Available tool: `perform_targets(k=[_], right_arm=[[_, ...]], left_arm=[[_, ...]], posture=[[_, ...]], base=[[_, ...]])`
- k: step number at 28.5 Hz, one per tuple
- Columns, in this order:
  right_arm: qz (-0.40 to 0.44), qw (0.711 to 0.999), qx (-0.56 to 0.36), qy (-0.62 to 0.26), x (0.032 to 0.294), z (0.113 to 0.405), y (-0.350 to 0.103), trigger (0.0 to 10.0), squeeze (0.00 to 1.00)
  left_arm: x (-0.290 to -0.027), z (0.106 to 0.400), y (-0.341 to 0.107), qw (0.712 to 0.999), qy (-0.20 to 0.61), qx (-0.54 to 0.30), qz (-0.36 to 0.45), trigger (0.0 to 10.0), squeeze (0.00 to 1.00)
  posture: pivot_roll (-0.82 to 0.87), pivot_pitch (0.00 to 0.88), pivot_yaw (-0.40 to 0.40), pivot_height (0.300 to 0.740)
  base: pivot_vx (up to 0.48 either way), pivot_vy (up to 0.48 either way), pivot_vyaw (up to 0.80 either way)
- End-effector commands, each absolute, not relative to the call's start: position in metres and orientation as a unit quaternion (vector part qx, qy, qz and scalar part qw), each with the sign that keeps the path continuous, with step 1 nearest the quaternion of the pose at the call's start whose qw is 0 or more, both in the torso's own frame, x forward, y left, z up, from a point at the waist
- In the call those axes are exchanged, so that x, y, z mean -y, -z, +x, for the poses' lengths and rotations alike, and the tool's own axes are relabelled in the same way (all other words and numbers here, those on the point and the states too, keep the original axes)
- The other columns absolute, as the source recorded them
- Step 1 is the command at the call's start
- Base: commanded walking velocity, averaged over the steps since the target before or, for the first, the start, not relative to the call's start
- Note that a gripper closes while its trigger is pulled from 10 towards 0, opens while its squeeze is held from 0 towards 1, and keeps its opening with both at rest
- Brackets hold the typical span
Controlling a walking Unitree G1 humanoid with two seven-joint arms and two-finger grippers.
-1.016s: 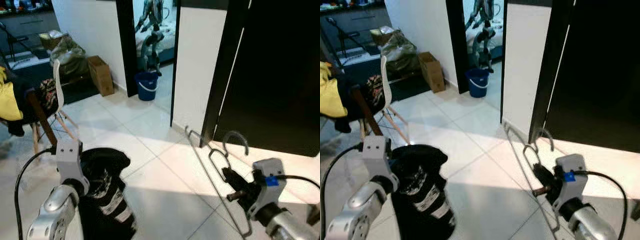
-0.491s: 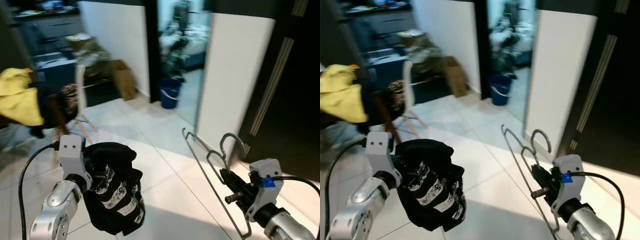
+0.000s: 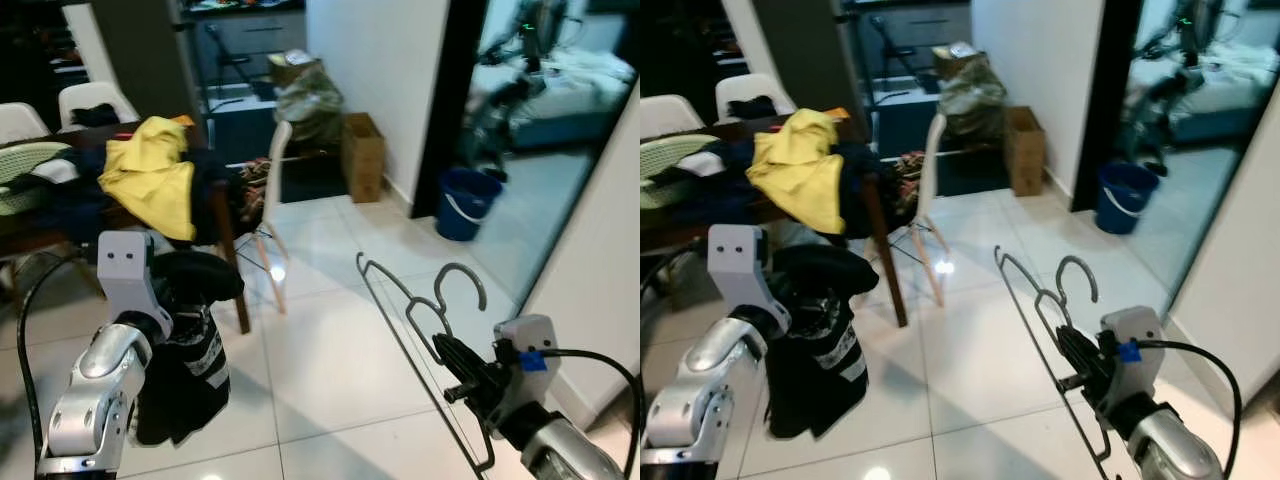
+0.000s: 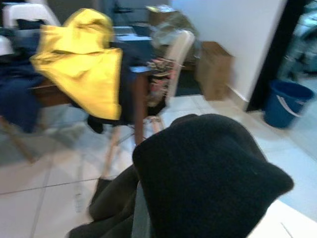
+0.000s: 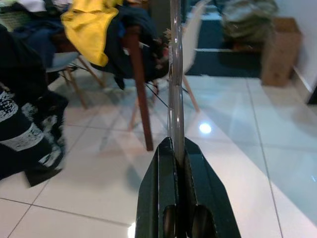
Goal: Hang hanger
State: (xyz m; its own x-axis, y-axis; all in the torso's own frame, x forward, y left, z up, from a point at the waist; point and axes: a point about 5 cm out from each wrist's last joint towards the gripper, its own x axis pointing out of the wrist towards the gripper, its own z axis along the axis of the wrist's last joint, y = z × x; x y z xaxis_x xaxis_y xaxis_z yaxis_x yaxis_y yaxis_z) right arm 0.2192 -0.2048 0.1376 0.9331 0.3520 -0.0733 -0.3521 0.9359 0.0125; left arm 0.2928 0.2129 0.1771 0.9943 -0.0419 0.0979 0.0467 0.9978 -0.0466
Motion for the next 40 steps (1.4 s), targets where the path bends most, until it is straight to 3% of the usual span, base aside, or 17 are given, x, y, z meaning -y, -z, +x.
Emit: perform_targets(k=[1,19,25,38,40], right_arm=[[0.015,0.982,-0.036,-0.186,0.202,0.217,-0.137,10.0,0.00],[0.035,0.980,-0.051,-0.188,0.205,0.220,-0.134,10.0,0.00],[0.035,0.981,-0.046,-0.185,0.205,0.220,-0.135,10.0,0.00],[0.026,0.981,-0.044,-0.185,0.208,0.221,-0.136,10.0,0.00],[0.028,0.982,-0.042,-0.183,0.208,0.221,-0.136,10.0,0.00]], left_arm=[[-0.216,0.294,-0.188,0.997,0.016,0.070,-0.017,10.0,0.00],[-0.179,0.311,-0.240,0.982,0.094,0.155,-0.057,10.0,0.00],[-0.180,0.314,-0.246,0.980,0.091,0.166,-0.055,10.0,0.00],[-0.198,0.326,-0.264,0.980,0.027,0.194,-0.024,10.0,0.00],[-0.210,0.329,-0.276,0.978,-0.018,0.208,-0.007,10.0,0.00]], posture=[[-0.05,0.000,0.011,0.740],[-0.06,0.000,-0.004,0.740],[-0.07,0.000,0.002,0.740],[-0.08,0.000,-0.003,0.740],[-0.09,0.000,0.007,0.740]], base=[[0.405,0.000,0.00],[0.403,0.000,-0.04],[0.401,0.000,-0.80],[0.397,0.000,0.00],[0.388,0.000,0.00]])
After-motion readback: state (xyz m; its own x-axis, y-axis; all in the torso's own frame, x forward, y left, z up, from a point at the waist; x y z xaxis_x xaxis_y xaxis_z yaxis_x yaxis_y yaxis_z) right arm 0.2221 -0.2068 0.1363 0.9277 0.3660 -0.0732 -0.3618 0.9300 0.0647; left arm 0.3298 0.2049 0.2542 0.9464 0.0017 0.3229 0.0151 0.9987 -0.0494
